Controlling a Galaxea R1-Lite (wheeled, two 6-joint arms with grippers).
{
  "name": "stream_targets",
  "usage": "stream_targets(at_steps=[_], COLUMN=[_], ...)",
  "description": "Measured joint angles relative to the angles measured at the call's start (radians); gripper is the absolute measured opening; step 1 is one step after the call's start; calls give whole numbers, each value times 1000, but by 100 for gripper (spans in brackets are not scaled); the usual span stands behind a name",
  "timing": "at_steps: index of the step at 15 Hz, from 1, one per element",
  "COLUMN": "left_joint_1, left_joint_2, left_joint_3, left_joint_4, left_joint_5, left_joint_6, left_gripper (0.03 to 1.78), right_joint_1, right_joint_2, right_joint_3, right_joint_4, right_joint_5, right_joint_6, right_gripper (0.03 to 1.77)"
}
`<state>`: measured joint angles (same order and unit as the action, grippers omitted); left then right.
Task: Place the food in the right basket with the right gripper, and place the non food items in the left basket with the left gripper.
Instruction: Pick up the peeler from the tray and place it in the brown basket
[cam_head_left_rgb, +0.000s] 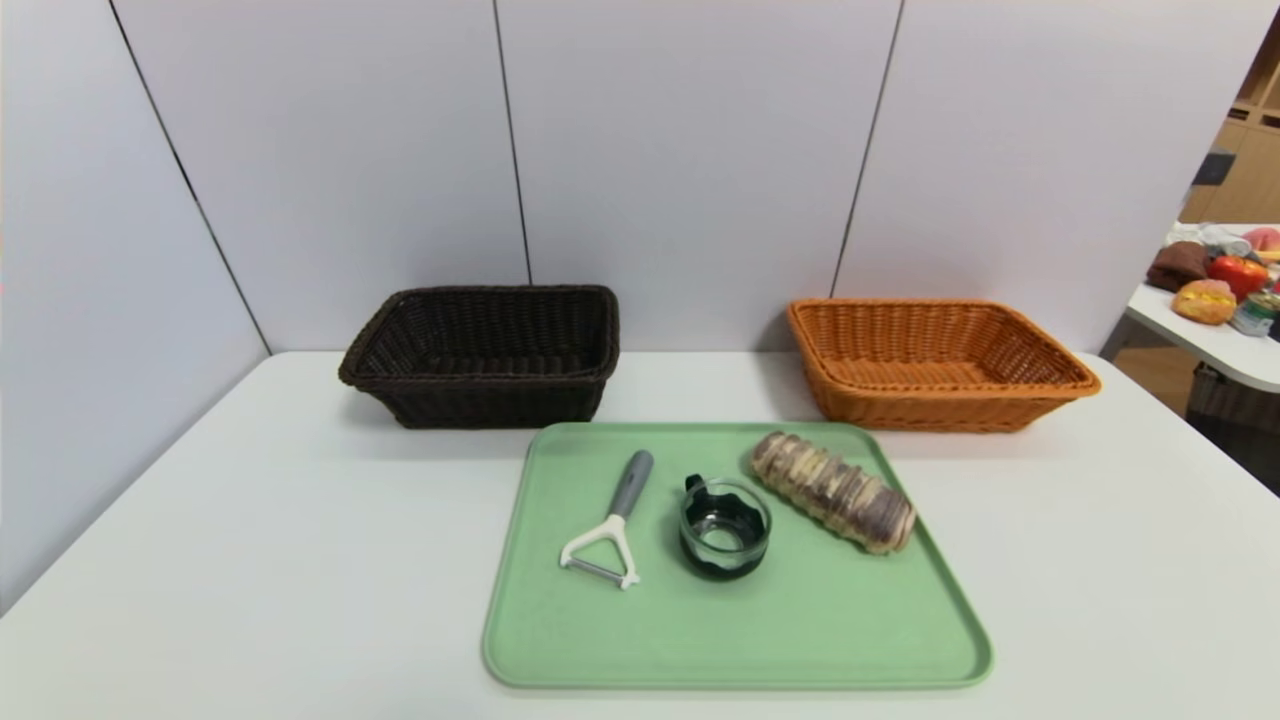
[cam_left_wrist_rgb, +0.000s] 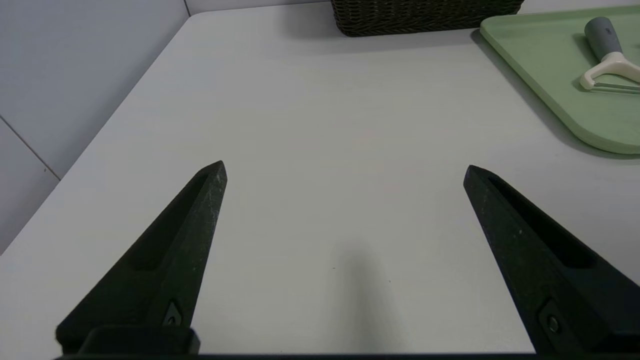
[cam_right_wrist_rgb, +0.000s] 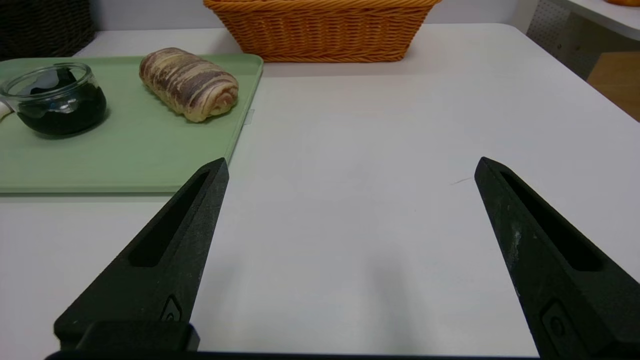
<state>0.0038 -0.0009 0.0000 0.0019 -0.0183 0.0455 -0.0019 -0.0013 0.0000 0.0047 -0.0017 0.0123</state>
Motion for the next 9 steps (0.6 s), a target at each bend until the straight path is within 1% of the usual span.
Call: stream_targets(at_steps=[7,9], left_joint_1=[0,0], left_joint_2=[0,0], left_joint_3=[0,-9], left_joint_4=[-1,3], left_joint_5=[0,-3], left_joint_6=[-2,-3], left_gripper=[169,169], right_joint_1=[0,0], right_joint_2=[0,0], right_joint_3=[0,-21], right_joint_4=[0,-21], right_joint_5=[-1,-2], right_joint_6=[0,12], right_gripper=[170,170])
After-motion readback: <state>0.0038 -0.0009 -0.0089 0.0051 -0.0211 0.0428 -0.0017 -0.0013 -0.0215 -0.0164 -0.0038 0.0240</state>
